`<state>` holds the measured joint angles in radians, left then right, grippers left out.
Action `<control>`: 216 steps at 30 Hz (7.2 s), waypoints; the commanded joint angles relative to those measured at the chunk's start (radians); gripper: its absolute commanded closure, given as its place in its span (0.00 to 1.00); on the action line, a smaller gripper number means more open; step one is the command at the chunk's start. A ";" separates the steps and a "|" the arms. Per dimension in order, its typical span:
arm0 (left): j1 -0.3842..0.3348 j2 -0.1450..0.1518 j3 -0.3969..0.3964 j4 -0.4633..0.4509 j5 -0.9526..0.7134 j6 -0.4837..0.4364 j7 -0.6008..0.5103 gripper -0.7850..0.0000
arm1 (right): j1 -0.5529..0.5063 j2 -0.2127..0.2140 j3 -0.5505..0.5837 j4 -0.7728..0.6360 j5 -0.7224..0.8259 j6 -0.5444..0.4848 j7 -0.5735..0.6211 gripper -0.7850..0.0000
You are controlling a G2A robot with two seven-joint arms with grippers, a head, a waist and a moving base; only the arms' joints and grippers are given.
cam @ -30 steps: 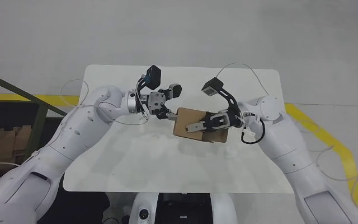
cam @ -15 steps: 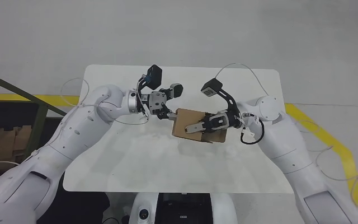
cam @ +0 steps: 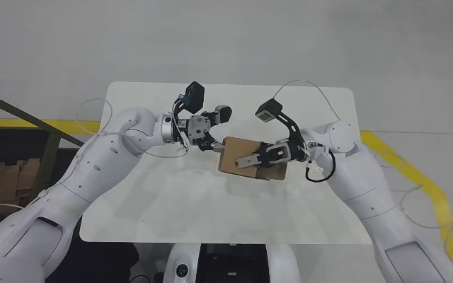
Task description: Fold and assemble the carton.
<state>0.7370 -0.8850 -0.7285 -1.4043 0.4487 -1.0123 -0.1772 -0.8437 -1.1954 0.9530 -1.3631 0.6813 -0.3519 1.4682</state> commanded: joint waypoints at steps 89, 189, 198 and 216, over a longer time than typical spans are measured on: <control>0.106 0.048 -0.032 0.202 1.177 0.042 0.847 0.00 | 0.196 -0.138 -0.215 0.560 -0.281 0.050 -0.187 0.00; 0.172 -0.109 -0.002 0.277 0.999 0.152 0.588 0.00 | -0.278 0.066 0.240 -0.232 -0.453 0.185 -0.310 0.00; 0.162 -0.115 -0.002 0.287 1.039 0.132 0.626 0.00 | -0.280 0.066 0.239 -0.233 -0.454 0.186 -0.315 0.00; 0.133 -0.138 0.003 0.335 1.058 0.124 0.662 0.00 | -0.348 0.080 0.152 -0.303 -0.679 0.270 -0.353 1.00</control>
<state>0.8710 -1.0221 -0.7250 -1.0711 1.5058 -0.8883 0.4829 -1.1888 -1.1161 1.1070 -1.6622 0.0123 -0.0861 1.1221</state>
